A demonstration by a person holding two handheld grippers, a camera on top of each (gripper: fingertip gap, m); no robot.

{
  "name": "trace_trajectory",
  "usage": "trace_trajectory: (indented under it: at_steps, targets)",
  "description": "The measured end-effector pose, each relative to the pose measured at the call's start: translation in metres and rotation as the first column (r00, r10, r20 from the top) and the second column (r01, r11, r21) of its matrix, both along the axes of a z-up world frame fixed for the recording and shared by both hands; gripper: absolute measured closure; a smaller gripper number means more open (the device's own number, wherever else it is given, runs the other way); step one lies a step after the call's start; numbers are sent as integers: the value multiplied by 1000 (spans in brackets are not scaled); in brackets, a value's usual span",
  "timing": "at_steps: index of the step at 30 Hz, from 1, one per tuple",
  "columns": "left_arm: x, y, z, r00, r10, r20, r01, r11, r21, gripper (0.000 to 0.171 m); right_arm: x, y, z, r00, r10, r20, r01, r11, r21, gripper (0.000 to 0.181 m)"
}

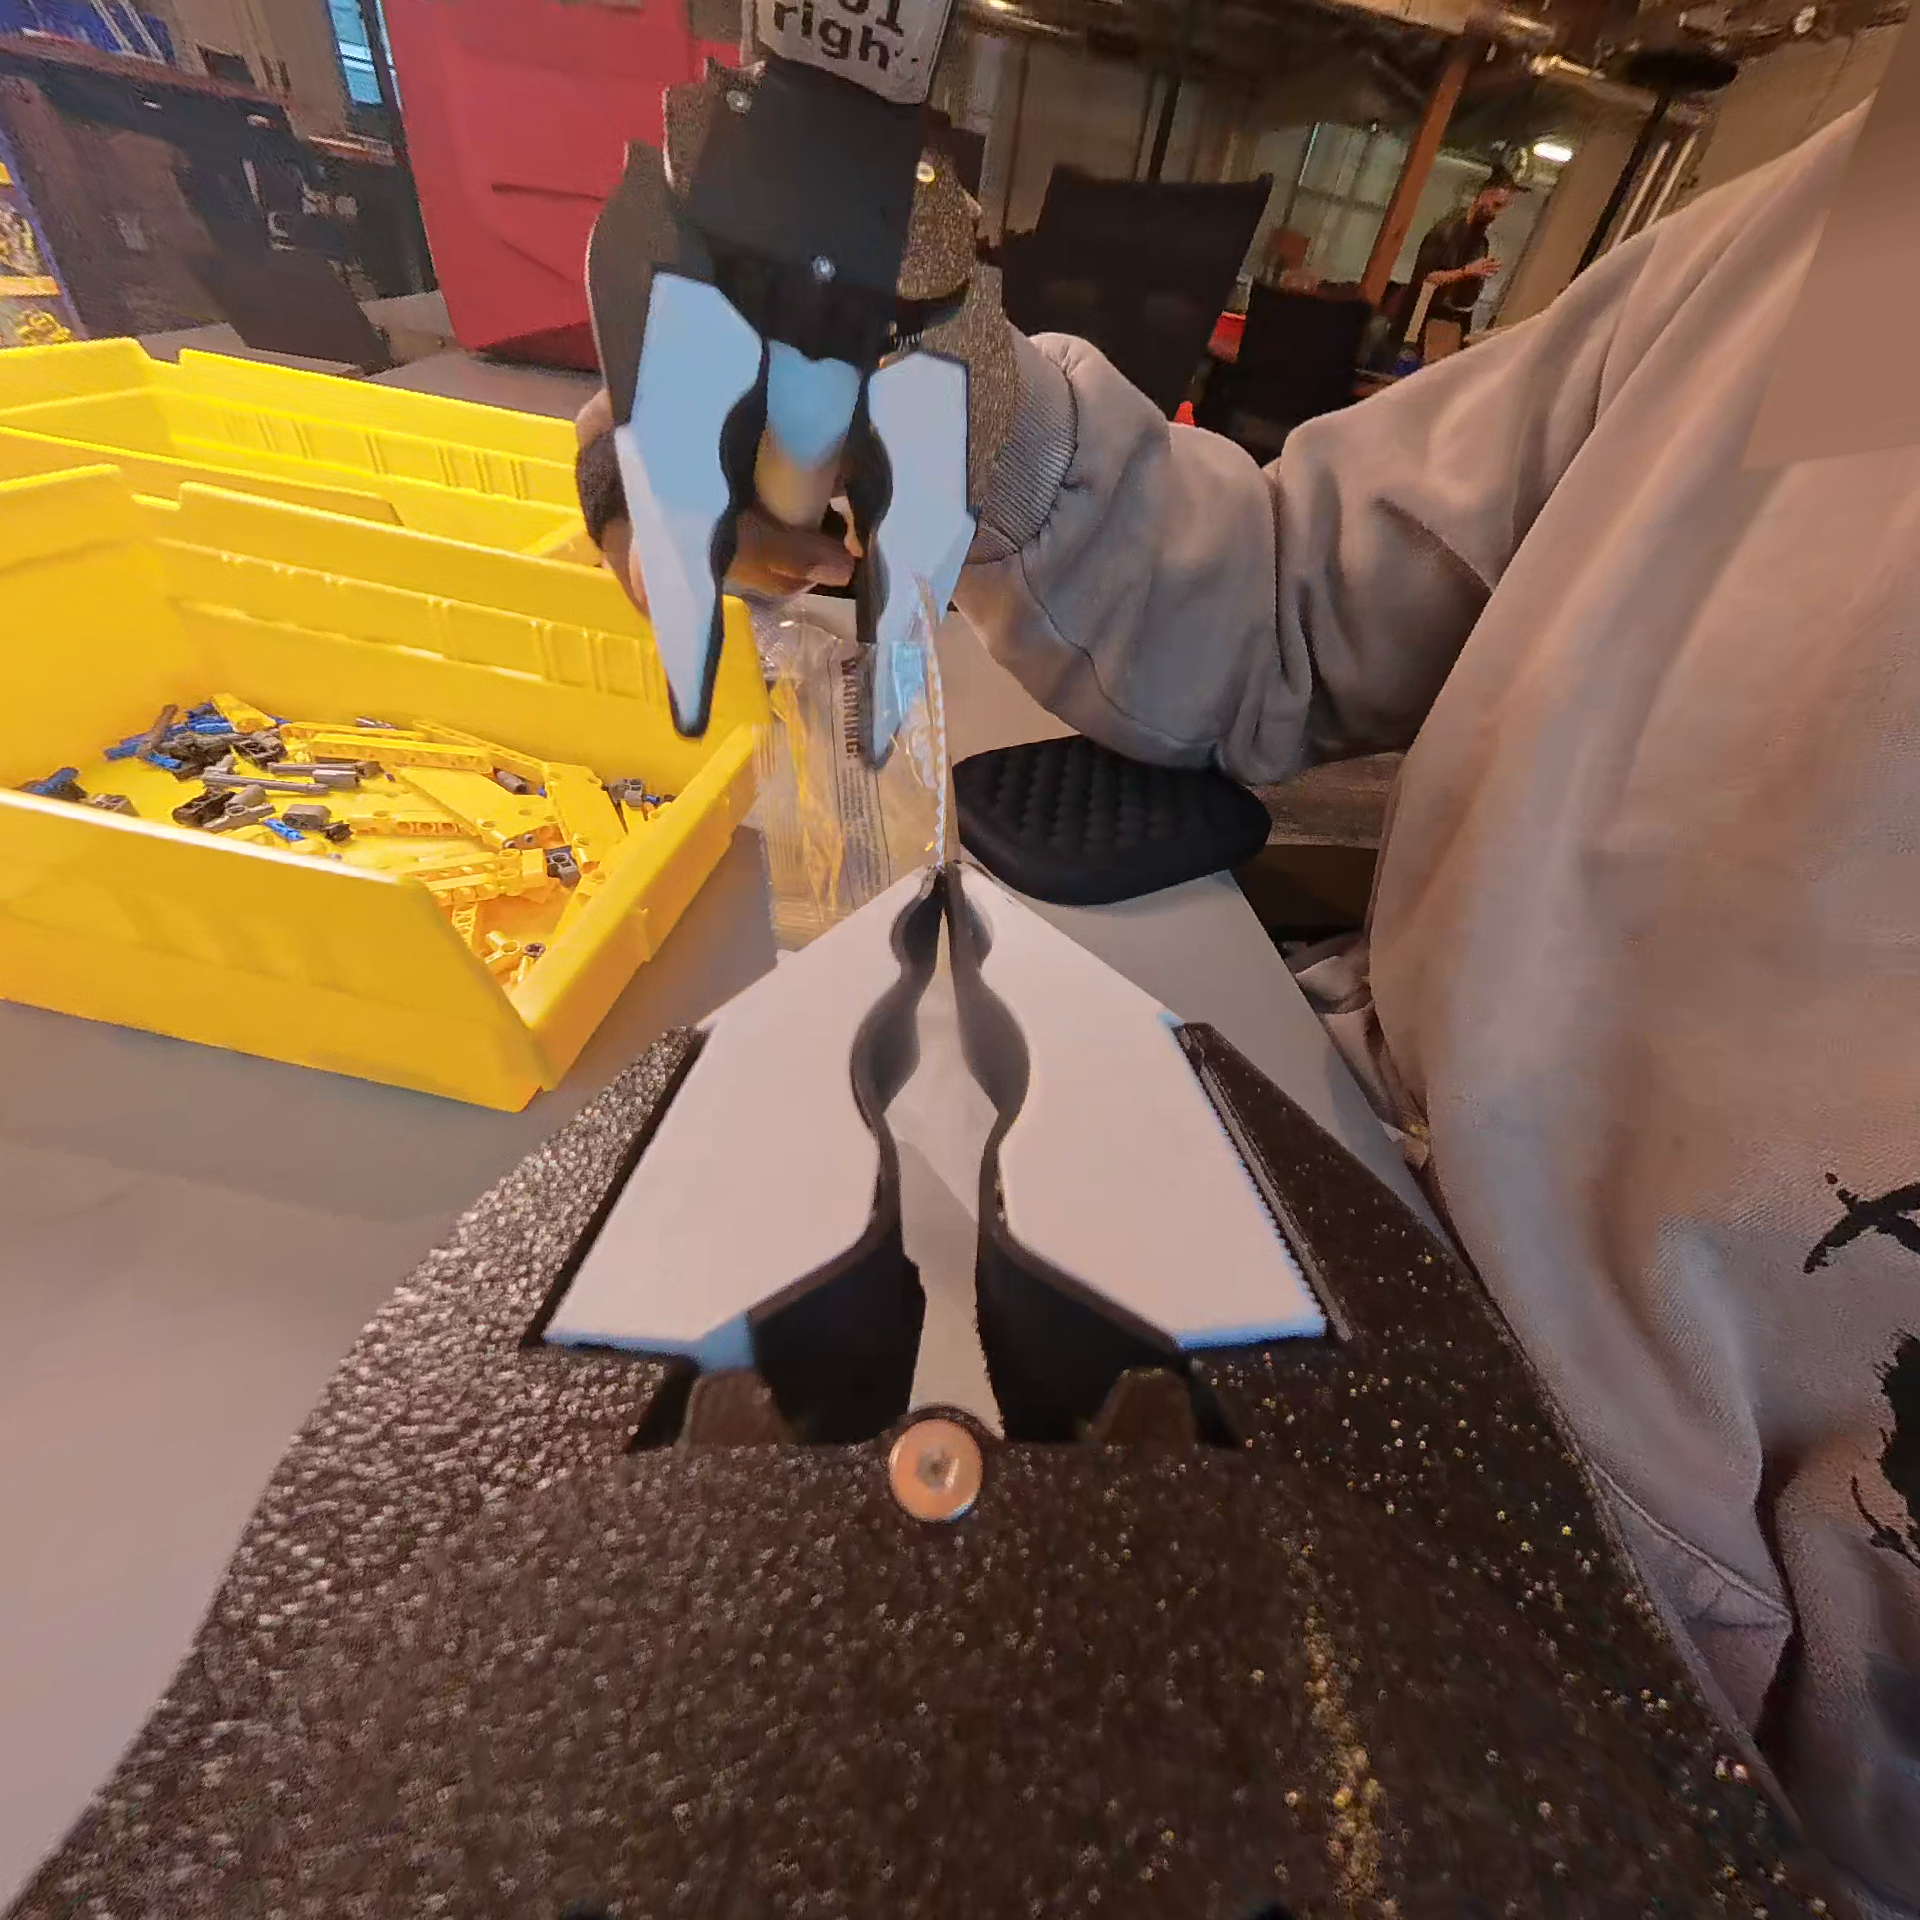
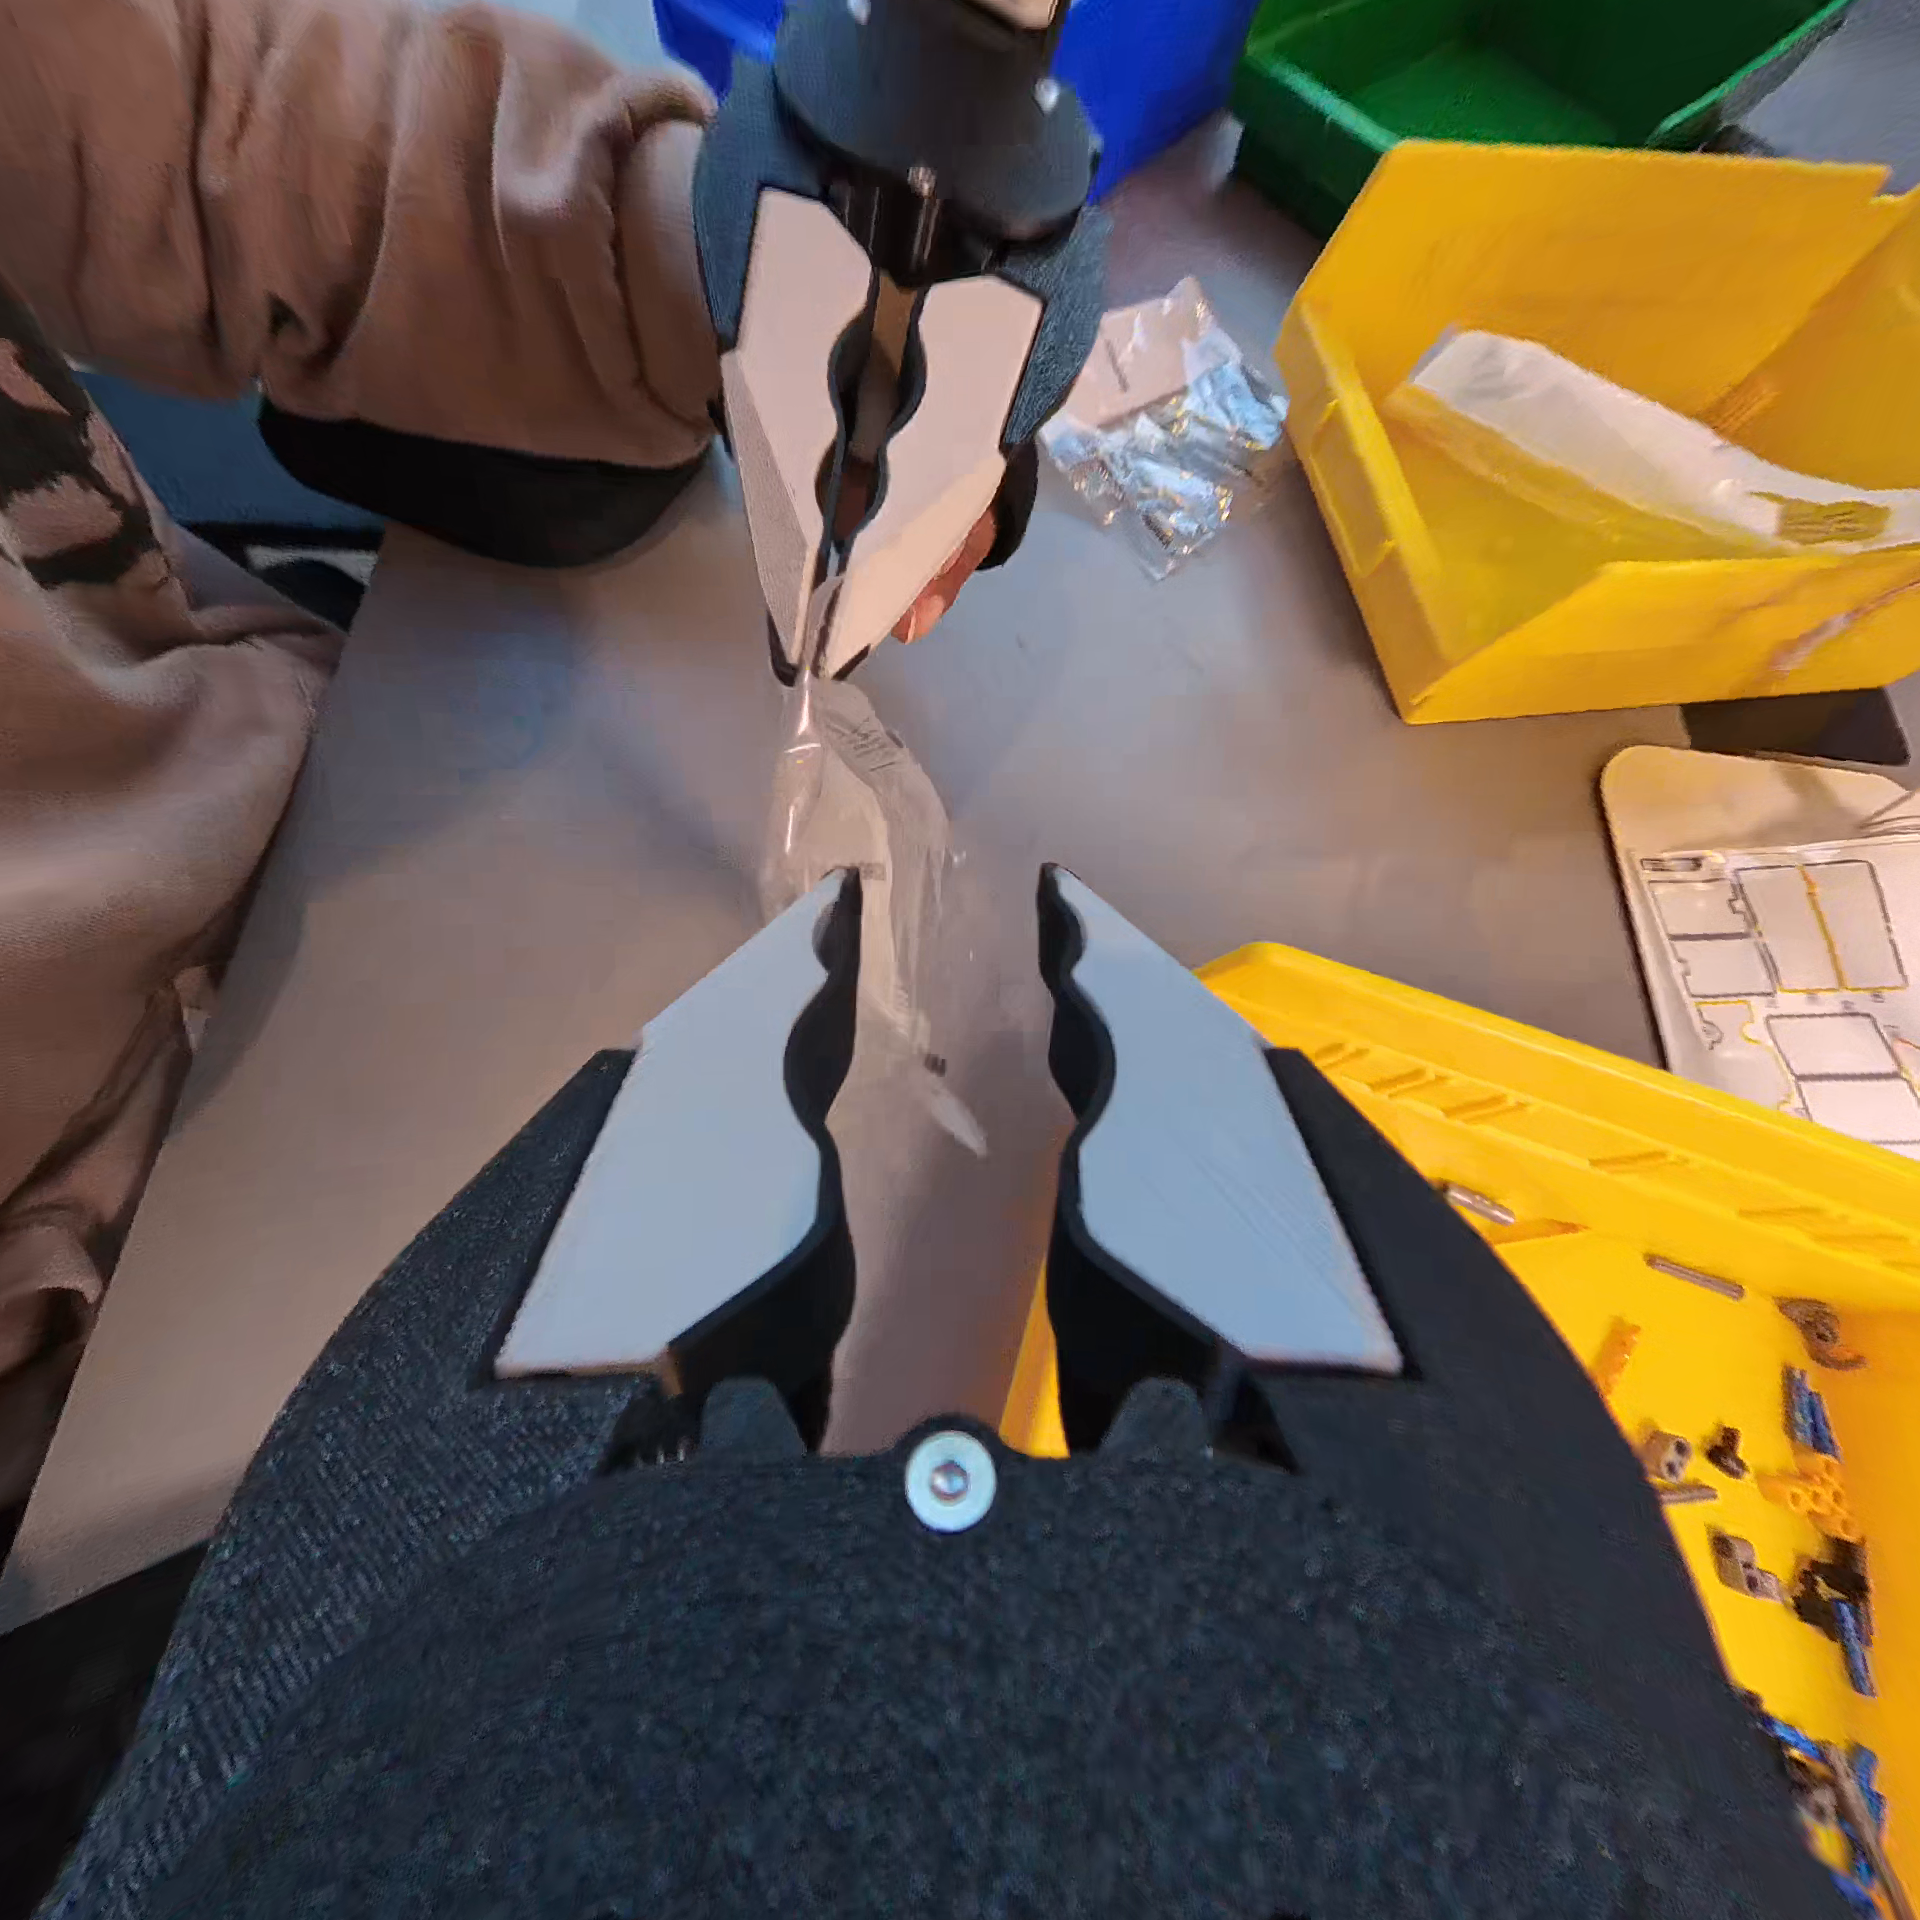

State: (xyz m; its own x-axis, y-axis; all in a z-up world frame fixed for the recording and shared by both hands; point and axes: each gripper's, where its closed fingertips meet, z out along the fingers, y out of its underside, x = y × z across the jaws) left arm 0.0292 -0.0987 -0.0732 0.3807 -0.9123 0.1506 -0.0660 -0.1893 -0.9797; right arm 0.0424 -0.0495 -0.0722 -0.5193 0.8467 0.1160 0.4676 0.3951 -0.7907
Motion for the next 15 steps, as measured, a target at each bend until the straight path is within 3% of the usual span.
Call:
trace_trajectory:
  at_steps: [4,8,13,15]
  targets:
    - [-7,3,-1,999,20,28,-20,1000,0,171,18,17,37,986,-58,-155,45,995,-86,147]
    - [-9,4,-5,999,27,40,-27,1000,-3,171,35,45,56,951,-166,-262,145,984,-99,155]
    - [-13,5,-8,998,43,55,-42,999,-8,171,51,104,43,909,-358,-215,366,931,0,158]
    - [-15,5,-8,997,46,62,-45,999,-15,171,54,126,24,910,-393,-132,404,912,70,179]
